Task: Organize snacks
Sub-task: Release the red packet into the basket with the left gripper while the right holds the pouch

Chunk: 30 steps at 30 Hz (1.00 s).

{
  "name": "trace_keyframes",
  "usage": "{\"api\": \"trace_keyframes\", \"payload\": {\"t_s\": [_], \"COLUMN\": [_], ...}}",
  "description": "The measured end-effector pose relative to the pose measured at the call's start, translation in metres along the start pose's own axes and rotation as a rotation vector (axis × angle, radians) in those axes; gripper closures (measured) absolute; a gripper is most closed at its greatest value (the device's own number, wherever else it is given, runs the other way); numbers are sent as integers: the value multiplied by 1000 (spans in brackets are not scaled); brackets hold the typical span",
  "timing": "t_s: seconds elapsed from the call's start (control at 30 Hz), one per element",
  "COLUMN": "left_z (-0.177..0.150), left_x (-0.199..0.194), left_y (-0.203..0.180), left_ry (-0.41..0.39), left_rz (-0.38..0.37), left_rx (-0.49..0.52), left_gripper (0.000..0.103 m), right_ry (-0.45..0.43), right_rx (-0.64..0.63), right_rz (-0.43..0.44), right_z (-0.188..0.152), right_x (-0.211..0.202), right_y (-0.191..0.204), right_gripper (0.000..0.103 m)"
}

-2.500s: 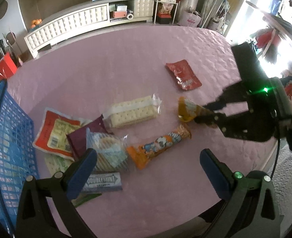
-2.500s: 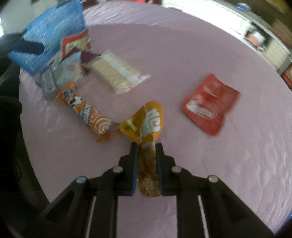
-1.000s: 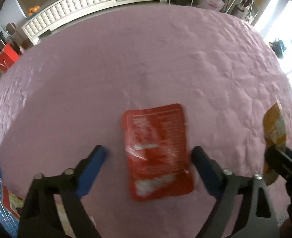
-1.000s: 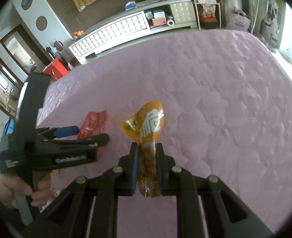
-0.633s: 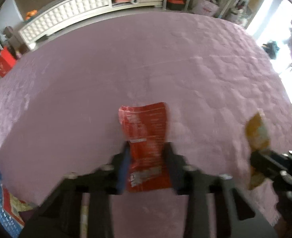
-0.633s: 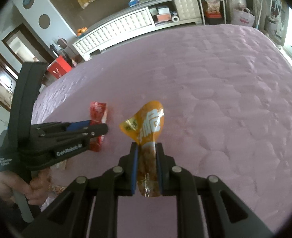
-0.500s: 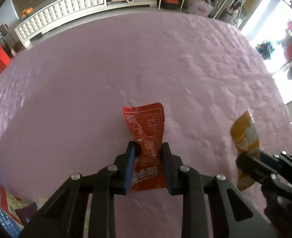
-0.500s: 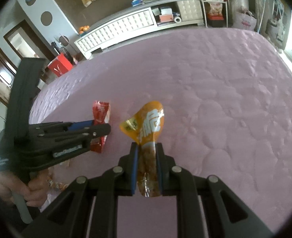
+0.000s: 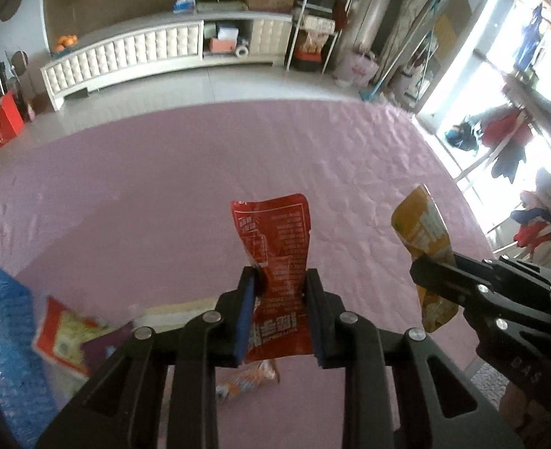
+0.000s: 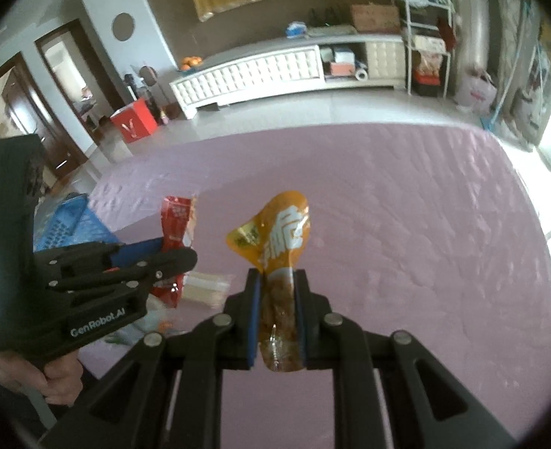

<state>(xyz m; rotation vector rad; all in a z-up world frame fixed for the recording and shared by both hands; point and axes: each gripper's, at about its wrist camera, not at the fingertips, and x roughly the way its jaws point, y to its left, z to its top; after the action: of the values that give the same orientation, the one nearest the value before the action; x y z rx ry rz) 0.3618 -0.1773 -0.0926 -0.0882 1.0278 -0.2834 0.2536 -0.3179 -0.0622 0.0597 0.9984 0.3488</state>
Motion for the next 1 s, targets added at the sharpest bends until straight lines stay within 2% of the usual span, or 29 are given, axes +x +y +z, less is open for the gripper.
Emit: {"api": "trace_keyframes", "payload": {"t_s": [0.33,0.63,0.83,1.0], "left_z": [-32,-74,-95,-105], "left_x": [-105,-197,-235,-244], "left_y": [65,146,196,222], "left_ry": [-132,-203,-219,-209], "left_rz": [38,80,112,133], "left_rx": [-68,-115,-145,-139], "left_gripper": [80,79,79,79], "right_ry": [-66,-81,-80,-54], "right_rx": [-109,-195,-235,-255], "right_rz": [32,83,127,147], "right_z": [3,7,10,10], "right_x": [-28,-20,-4,20], "right_y": [104,186,233,265], "right_gripper": [83,83,83,83]}}
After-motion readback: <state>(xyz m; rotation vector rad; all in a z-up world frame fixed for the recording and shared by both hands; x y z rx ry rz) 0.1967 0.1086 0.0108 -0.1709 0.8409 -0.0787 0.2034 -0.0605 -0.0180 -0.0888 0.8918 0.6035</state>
